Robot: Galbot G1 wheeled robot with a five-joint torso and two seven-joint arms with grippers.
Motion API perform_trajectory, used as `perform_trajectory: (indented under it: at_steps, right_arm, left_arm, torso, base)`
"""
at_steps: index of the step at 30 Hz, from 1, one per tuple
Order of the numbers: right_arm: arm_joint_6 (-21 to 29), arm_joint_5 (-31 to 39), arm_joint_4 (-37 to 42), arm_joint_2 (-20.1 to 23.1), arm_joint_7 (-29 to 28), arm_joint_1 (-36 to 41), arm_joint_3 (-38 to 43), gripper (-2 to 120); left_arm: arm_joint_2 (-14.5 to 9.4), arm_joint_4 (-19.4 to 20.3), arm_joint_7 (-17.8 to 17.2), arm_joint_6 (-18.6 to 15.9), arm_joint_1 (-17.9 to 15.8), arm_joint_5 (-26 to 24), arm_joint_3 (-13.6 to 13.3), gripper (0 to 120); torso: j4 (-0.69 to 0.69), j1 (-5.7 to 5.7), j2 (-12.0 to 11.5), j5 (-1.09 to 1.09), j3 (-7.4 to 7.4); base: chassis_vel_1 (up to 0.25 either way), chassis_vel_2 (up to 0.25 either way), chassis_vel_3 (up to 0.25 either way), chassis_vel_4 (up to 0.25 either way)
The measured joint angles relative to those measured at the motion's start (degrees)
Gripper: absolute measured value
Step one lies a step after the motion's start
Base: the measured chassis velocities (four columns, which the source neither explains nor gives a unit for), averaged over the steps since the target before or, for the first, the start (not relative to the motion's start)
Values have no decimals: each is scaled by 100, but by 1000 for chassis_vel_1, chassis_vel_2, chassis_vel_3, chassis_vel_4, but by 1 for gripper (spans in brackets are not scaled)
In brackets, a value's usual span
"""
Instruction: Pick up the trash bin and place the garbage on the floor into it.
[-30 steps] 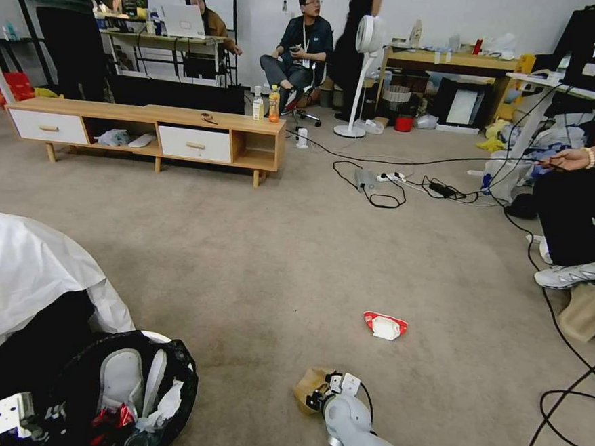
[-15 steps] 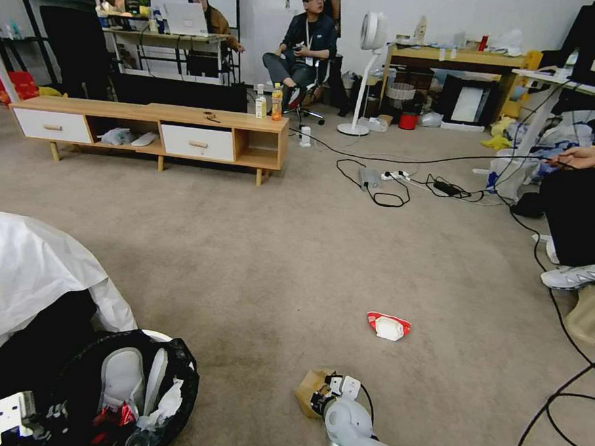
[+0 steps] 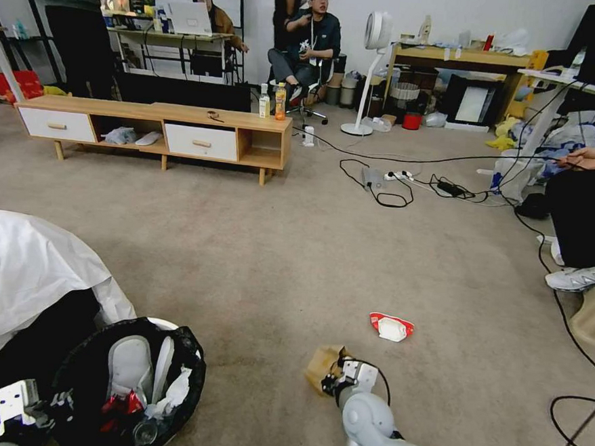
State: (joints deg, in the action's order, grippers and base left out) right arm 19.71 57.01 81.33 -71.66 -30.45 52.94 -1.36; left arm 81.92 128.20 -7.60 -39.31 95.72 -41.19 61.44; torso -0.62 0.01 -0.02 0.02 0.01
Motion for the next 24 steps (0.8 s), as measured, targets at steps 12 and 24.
perform_trajectory:
  at_steps: [12, 24]
  right_arm:
    - [30, 42, 2334, 1134, -347, 124, 132, 0]
    - [-839, 812, 4018, 1655, 57, -1227, -549, 0]
  left_arm:
    - [-210, 416, -529, -230, 7, -844, 82, 2]
    - [-448, 514, -683, -288, -20, -1185, 70, 2]
  torso:
    - [-2, 0, 2, -2, -1]
    - [1, 0, 1, -3, 0]
  base:
    - [0, 0, 0, 0]
    - [0, 0, 0, 0]
